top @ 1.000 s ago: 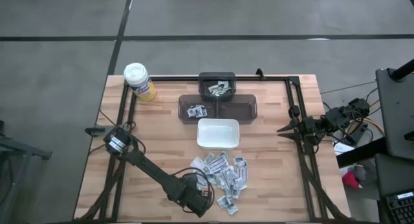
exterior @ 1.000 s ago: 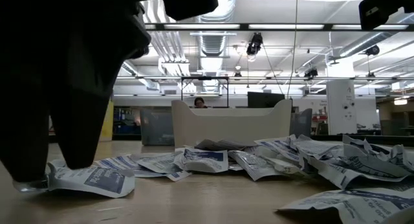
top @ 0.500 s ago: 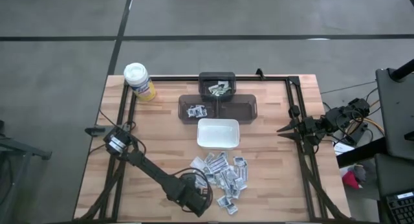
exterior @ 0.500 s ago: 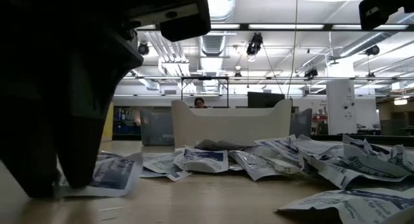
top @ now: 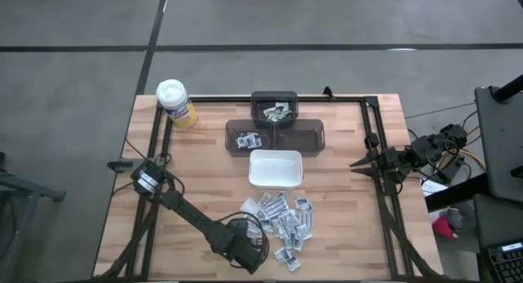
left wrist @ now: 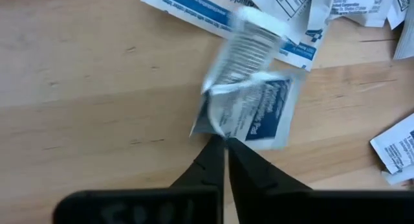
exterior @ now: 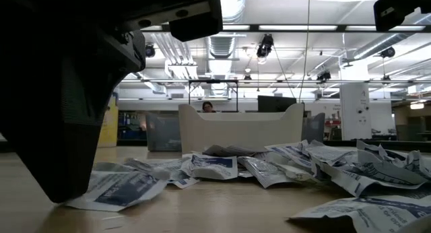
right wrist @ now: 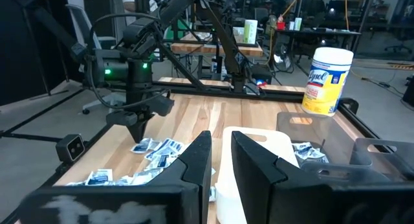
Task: Pick & Place First Aid Supplies
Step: Put the alcohol pad into the left black bin
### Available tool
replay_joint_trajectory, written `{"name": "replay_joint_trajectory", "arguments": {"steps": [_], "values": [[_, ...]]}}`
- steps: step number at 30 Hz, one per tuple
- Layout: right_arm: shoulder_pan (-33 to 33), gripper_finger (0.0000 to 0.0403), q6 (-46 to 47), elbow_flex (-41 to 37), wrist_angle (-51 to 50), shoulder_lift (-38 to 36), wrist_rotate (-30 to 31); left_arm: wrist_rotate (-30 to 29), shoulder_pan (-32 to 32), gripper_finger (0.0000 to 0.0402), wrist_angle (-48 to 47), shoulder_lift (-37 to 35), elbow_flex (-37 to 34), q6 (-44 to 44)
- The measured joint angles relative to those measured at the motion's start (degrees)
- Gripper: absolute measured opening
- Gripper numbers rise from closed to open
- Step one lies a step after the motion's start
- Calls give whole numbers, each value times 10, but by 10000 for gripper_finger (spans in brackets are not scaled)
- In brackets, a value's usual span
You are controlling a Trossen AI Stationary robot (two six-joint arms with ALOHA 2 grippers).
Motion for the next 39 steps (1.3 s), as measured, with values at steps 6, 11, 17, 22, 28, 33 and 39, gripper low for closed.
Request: {"name": "replay_joint_trajectory", "arguments": {"steps": [6,11,17,22,28,33,39], "values": [[0,59,0,0,0,0,0,0,0,2,0,-1,0,11],[0,59,0,0,0,0,0,0,-1,1,0,-16,4,41],[0,59,0,0,0,0,0,-5,-5,0,-6,-39,5,101],[0,59,0,0,-7,0,0,-91,-5,0,-1,-52,16,165],[0,59,2,0,-28,0,0,-305,3,0,-17,-83,28,230],[0,59,0,0,-27,0,0,-367,28,0,-92,-122,28,241],[0,59,1,0,-27,0,0,-368,91,0,-203,-171,27,270]]}}
